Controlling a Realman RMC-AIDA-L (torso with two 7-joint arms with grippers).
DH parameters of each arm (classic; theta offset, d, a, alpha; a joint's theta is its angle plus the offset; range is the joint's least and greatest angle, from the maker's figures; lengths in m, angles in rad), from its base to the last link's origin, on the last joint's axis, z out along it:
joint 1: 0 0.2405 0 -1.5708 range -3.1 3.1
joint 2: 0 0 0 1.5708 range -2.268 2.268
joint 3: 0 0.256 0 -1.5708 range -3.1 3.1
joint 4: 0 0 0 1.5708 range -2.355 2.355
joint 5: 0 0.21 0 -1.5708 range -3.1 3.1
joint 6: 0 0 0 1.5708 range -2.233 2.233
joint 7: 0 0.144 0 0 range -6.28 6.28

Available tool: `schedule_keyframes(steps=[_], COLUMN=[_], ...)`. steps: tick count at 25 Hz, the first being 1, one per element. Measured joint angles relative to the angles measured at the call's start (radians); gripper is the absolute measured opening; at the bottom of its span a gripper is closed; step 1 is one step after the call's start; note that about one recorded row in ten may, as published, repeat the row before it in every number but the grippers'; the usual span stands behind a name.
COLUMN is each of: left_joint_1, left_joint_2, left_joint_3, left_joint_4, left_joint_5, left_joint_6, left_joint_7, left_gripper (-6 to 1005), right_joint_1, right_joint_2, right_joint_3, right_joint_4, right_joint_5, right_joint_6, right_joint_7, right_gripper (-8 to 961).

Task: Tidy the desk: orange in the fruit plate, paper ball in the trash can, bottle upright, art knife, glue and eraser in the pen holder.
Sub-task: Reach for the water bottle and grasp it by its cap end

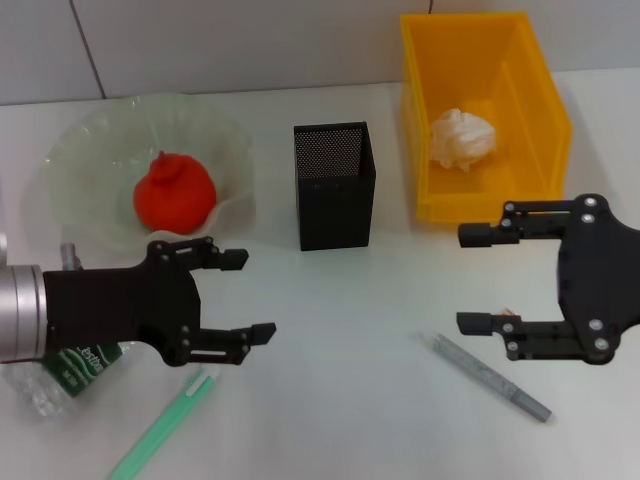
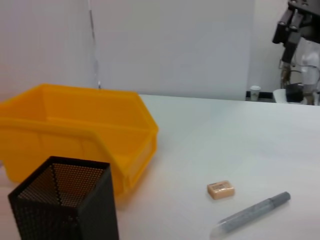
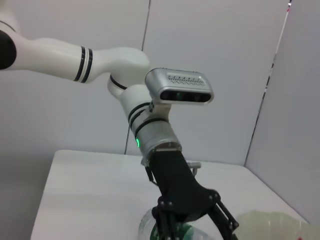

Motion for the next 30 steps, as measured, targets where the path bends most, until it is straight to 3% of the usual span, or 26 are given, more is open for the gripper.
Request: schedule_keyframes(steps=[15,30], left_joint_1=[0.012,0.007], left_joint_2=[0.005,0.001], left_joint_3=[-0.051,-0.052], left_joint_4=[0.009,0.084], left_joint_5=[0.019,0.241], left_joint_6=[-0.007,-0.186], left_joint_7=[-0.057,-0.275], left_gripper=[857,851], right_joint_1=[-0.001,0.012], right_joint_2=[-0.001,0.001], right_joint_3=[0.112,0.124], right_joint_4=[0.05,0.108], right_joint_5=[-0.016,-0.019], right_joint_6=[-0.024,-0.02], right_joint_7=[0.029,0.037], right_gripper=[651,652])
